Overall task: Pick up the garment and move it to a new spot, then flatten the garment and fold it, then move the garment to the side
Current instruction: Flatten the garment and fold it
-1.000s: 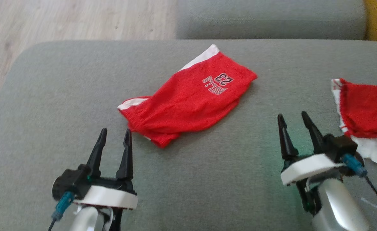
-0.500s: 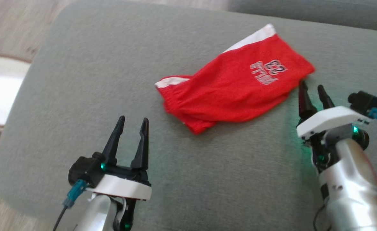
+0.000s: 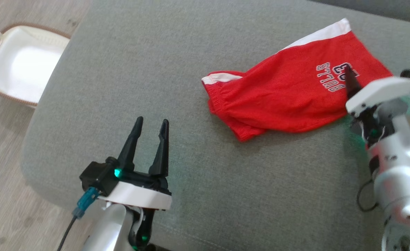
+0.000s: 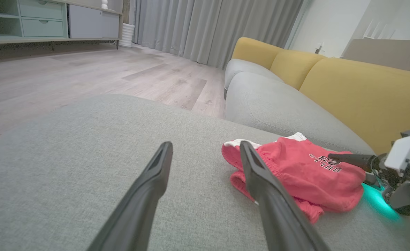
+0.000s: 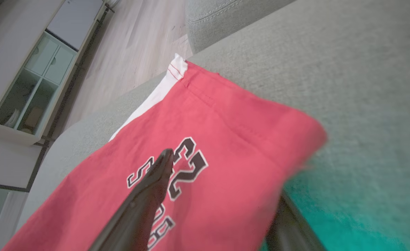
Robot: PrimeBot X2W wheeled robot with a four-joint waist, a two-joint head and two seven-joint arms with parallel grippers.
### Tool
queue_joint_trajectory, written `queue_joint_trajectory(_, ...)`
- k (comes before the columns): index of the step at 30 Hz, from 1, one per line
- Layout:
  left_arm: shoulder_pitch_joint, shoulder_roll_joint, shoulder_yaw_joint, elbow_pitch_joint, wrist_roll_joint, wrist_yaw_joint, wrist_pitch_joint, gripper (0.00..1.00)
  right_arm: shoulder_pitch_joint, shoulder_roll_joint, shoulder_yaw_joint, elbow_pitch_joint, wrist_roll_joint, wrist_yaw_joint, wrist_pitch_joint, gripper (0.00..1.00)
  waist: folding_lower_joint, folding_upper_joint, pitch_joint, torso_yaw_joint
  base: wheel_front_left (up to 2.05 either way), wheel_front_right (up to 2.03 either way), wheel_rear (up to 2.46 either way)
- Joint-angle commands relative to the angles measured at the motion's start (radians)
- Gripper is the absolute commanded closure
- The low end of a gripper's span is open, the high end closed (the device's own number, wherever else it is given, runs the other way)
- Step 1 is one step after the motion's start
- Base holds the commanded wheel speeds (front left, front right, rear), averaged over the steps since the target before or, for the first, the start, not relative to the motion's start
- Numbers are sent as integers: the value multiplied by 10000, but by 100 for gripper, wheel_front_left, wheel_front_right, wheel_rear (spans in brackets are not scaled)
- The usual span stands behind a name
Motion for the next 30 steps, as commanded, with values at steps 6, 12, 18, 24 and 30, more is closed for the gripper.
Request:
queue_joint_trajectory(6,-420,35,54,-416,-344,14,-51,0,-971,-8,63,1149,-717,-7,851,0,1,0,514,401,0,0,0)
queue_joint_trajectory(12,-569,34,-8,-454,-543,14,-51,0,-1687,-273,-169,1842,-1229,-7,949,58,1,0,718,556,0,0,0)
queue_joint_trajectory(18,-649,34,-3,-415,-590,14,-51,0,-1904,-330,-372,2035,-1452,-7,582,100,1,0,734,516,0,0,0)
queue_joint_trajectory(24,-650,34,96,-351,-503,14,-51,0,-1923,-195,-525,1846,-1268,-7,-482,100,1,0,585,226,0,0,0)
queue_joint_trajectory(30,-595,34,215,-305,-334,14,-51,0,-1564,-8,-507,1364,-679,-7,-1376,100,1,0,240,-328,0,0,0)
